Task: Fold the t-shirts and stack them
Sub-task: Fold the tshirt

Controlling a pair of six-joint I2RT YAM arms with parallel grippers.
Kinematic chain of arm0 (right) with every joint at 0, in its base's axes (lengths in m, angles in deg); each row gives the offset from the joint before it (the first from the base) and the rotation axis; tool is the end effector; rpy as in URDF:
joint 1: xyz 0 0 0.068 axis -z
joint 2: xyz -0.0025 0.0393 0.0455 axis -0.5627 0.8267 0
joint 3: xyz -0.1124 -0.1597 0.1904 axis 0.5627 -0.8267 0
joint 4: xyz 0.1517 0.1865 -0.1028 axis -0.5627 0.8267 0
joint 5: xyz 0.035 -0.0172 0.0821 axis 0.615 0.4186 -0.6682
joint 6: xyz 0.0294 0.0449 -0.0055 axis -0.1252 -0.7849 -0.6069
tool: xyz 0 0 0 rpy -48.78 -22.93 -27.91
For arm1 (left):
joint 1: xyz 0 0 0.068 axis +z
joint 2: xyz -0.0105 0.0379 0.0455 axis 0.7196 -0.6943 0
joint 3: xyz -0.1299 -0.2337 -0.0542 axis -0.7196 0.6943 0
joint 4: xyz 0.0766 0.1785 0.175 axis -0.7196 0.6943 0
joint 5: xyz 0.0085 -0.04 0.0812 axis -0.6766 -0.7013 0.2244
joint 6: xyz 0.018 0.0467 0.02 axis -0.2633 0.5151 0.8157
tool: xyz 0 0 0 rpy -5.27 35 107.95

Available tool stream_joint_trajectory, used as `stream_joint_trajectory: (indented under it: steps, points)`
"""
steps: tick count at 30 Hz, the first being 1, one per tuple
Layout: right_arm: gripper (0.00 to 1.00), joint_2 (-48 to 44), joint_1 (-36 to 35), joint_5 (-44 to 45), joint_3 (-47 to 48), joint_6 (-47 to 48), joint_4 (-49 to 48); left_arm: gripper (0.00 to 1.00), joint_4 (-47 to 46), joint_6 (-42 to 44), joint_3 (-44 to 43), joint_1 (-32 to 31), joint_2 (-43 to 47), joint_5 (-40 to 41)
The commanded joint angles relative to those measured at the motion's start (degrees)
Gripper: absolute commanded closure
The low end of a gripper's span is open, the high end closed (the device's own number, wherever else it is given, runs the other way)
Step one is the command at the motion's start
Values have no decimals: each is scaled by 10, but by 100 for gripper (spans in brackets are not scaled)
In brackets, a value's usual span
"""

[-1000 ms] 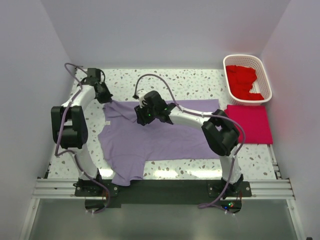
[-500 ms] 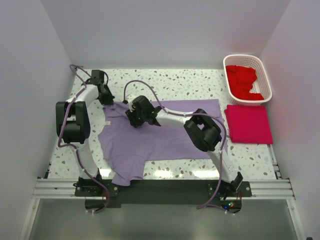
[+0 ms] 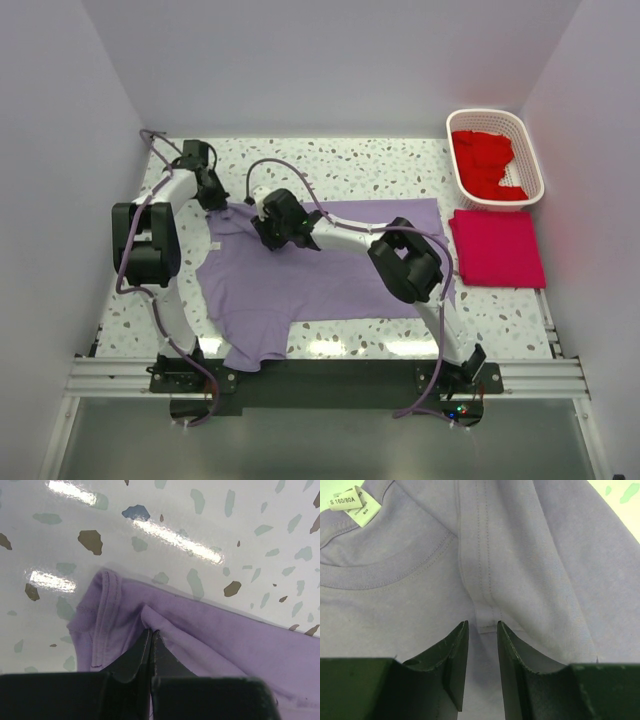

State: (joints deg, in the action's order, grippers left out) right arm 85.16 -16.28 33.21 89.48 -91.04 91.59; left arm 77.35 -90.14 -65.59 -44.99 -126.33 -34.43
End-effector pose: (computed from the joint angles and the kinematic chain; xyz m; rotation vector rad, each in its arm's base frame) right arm 0.3274 0.3996 0.1573 -0.9241 2.1219 0.5454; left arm 0.4239 0.0069 0.1849 -0.7117 2.5540 -0.2016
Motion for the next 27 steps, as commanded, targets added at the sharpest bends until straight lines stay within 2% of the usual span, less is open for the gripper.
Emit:
stream_joint_trajectory:
  steps: [1, 5, 9, 14, 18, 27]
  points:
    - [67, -2, -3, 20, 33, 12, -6, 100, -13, 7, -16, -1, -4, 2]
    - [69, 20, -3, 19, 43, 10, 0, 100, -11, 7, -14, -1, -3, 3]
    - [79, 33, -2, 18, 41, 8, 0, 100, -11, 8, -14, -1, -1, 4]
    - [85, 36, -3, 20, 41, 8, 7, 100, -10, 7, -14, -2, 0, 3]
    - [100, 16, -3, 20, 34, 10, 10, 100, -5, 9, -19, -1, 12, 4]
    - [100, -77, -3, -9, 24, 29, 71, 100, 44, 11, -8, -1, 96, 27]
